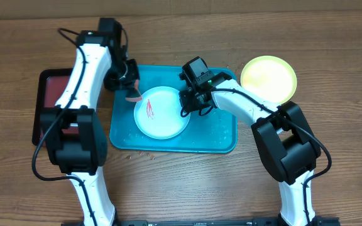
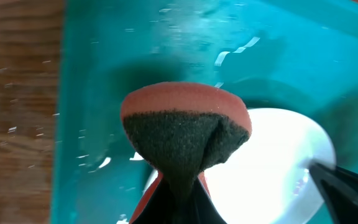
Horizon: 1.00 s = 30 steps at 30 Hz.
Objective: Clean dirty plates on tray and stack at the side
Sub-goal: 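Bring the sponge with the left gripper onto the light blue plate and scrub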
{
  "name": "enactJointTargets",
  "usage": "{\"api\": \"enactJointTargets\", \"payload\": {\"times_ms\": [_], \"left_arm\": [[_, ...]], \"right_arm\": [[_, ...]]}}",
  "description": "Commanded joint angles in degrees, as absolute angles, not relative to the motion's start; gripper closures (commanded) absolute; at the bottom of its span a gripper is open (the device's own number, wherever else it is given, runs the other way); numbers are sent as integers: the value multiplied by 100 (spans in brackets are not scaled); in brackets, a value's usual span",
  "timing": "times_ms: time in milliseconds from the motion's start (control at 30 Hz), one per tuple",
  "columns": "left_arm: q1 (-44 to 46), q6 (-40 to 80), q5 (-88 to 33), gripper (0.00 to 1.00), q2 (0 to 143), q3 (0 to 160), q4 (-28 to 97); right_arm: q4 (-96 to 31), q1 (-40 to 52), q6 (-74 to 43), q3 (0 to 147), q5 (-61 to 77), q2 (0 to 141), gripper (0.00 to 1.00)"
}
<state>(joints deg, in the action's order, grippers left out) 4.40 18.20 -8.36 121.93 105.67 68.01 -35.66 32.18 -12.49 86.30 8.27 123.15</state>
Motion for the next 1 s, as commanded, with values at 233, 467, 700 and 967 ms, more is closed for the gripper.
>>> {"api": "enactJointTargets", "payload": {"times_ms": [233, 467, 700, 967], "left_arm": [[1118, 2458, -902, 96, 12178, 9937, 6213], [1457, 2853, -904, 96, 12178, 9168, 5627], [1664, 2980, -751, 96, 12182, 8447, 5028], [1525, 2978, 1151, 96, 12180, 8536, 5741]], "right_arm": [[-3645, 3208, -1732, 8541, 150, 12508, 96], [-3623, 3162, -1765, 8541, 150, 12508, 96], [-3632, 3011, -1767, 8541, 154, 12508, 96], [-3671, 2950, -1765, 8541, 152, 12508, 96]]}}
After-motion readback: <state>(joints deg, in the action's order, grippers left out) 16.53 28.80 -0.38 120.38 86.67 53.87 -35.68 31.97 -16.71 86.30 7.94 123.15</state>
